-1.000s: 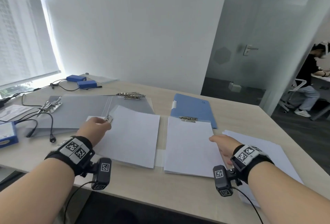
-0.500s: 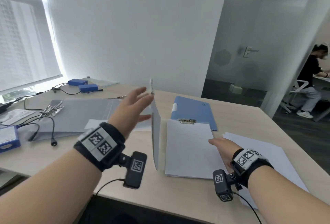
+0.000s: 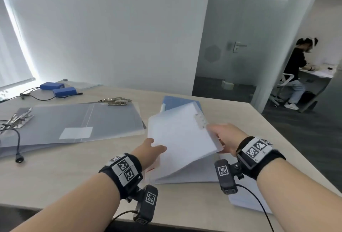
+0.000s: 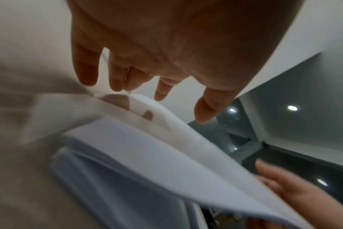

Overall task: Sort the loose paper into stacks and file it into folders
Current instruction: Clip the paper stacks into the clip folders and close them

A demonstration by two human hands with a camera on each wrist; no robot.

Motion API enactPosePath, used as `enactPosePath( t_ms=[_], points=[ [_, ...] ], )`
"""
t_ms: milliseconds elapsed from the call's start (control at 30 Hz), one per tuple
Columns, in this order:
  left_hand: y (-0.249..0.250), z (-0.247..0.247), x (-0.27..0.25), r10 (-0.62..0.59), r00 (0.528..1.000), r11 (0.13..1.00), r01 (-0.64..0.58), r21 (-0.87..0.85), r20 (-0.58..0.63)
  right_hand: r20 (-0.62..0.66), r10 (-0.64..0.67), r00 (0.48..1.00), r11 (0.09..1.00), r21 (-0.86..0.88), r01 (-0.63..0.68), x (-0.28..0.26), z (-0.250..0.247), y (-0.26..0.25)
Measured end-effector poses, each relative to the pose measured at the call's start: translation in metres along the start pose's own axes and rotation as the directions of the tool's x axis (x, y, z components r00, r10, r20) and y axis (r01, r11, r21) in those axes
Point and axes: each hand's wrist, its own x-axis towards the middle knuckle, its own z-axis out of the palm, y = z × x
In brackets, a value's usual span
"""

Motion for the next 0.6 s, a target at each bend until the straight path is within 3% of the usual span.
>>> enactPosePath(
  t_ms=[100,200,333,433,500,600],
  points=[
    [-0.004,0.002,0.003,-0.045,0.999,0.999,0.045,0.005,0.003,0.022,0.074,0.997,0.959,-0.275,-0.065,0.009,0.002,0.018],
    [-0.003,0.002,0.006,-0.021,1.0,0.994,0.02,-0.111,-0.014,0.04,0.127,0.991,0.908,-0.407,-0.101,0.017,0.006,0.035],
    [-0.005,0.001,0.015,0.012,0.998,0.883,-0.038,-0.468,-0.058,0.049,0.151,0.987,0.902,-0.416,-0.118,0.023,0.012,0.044],
    [-0.004,0.002,0.016,-0.117,0.992,0.725,0.06,-0.686,-0.037,0.052,0.159,0.986,0.91,-0.395,-0.126,0.028,0.016,0.043],
    [-0.005,0.0,0.019,-0.2,0.98,0.64,0.146,-0.755,0.019,0.049,0.163,0.985,0.913,-0.387,-0.131,0.03,0.017,0.042],
    [-0.008,0.0,0.025,-0.196,0.978,0.634,0.185,-0.751,0.076,0.032,0.154,0.988,0.894,-0.43,-0.125,0.037,0.016,0.045]
  ],
)
